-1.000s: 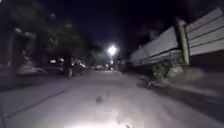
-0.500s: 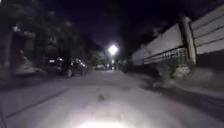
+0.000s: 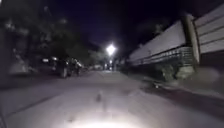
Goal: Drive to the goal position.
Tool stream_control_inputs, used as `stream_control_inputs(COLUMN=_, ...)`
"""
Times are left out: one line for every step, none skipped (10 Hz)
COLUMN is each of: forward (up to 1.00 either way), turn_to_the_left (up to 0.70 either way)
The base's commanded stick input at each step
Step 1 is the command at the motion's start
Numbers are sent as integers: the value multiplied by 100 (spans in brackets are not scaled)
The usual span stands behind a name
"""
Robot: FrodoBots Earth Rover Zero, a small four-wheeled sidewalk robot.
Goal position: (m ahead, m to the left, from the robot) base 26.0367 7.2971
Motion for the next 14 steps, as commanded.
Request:
stream_control_inputs(forward=70, turn_to_the_left=0)
stream_control_inputs(forward=70, turn_to_the_left=0)
stream_control_inputs(forward=70, turn_to_the_left=0)
stream_control_inputs(forward=70, turn_to_the_left=0)
stream_control_inputs(forward=70, turn_to_the_left=0)
stream_control_inputs(forward=70, turn_to_the_left=0)
stream_control_inputs(forward=70, turn_to_the_left=0)
stream_control_inputs(forward=70, turn_to_the_left=0)
stream_control_inputs(forward=70, turn_to_the_left=0)
stream_control_inputs(forward=70, turn_to_the_left=0)
stream_control_inputs(forward=70, turn_to_the_left=0)
stream_control_inputs(forward=70, turn_to_the_left=0)
stream_control_inputs(forward=70, turn_to_the_left=0)
stream_control_inputs(forward=70, turn_to_the_left=0)
